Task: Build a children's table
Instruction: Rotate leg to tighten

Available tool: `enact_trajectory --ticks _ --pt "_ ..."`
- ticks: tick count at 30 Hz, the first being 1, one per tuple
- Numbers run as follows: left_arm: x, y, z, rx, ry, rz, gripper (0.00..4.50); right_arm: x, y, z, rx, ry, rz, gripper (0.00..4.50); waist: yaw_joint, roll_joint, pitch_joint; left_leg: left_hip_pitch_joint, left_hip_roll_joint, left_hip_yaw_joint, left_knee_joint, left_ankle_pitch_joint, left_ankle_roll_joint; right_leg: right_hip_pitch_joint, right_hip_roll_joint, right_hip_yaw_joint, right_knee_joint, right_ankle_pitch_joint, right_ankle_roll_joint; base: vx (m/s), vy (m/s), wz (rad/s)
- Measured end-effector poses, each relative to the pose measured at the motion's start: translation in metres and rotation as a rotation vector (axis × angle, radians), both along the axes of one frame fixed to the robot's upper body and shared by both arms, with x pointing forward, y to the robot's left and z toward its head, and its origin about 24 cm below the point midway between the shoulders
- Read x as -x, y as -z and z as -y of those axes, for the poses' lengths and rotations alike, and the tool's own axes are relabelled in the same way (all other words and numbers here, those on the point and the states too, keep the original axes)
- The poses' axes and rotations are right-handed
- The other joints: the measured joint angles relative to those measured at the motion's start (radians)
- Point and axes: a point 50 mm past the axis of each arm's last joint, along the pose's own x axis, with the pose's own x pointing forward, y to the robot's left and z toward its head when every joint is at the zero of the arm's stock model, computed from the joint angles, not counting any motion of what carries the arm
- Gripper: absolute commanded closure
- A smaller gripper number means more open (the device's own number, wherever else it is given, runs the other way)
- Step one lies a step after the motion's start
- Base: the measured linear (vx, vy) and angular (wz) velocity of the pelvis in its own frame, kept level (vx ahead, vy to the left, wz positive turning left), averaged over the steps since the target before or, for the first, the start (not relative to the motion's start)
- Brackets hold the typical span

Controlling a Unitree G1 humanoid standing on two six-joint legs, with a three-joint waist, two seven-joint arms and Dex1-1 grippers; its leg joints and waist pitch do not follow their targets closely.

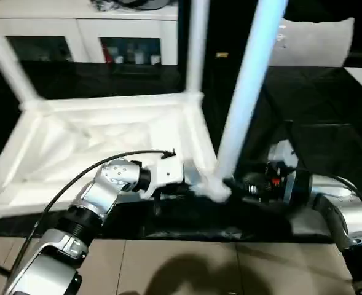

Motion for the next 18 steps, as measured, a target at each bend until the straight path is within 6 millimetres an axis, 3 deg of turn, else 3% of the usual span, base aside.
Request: enact_trajectory --ticks 8,18 --pt "0.0052 -0.0025 -0.0031 -0.044 0.12 -0.004 4.5 0.0061 0.0032 -0.0094 -0.008 -0.155 -0.066 2.39 0.018 -0.001 0.0 0.001 0.0 0.0 0.001 0.0 0.0 0.0 0.0 0.0 0.002 0.0 0.0 0.0 0.0 0.0" --pt "0.0079 -0.0015 -0.0056 -0.039 0.133 -0.044 4.5 0.0094 0.005 -0.0112 -0.02 -0.197 -0.092 2.57 0.023 -0.004 -0.001 0.001 0.001 0.001 0.003 0.0 0.0 0.0 0.0 0.0 0.005 0.0 0.0 0.0 0.0 0.0"
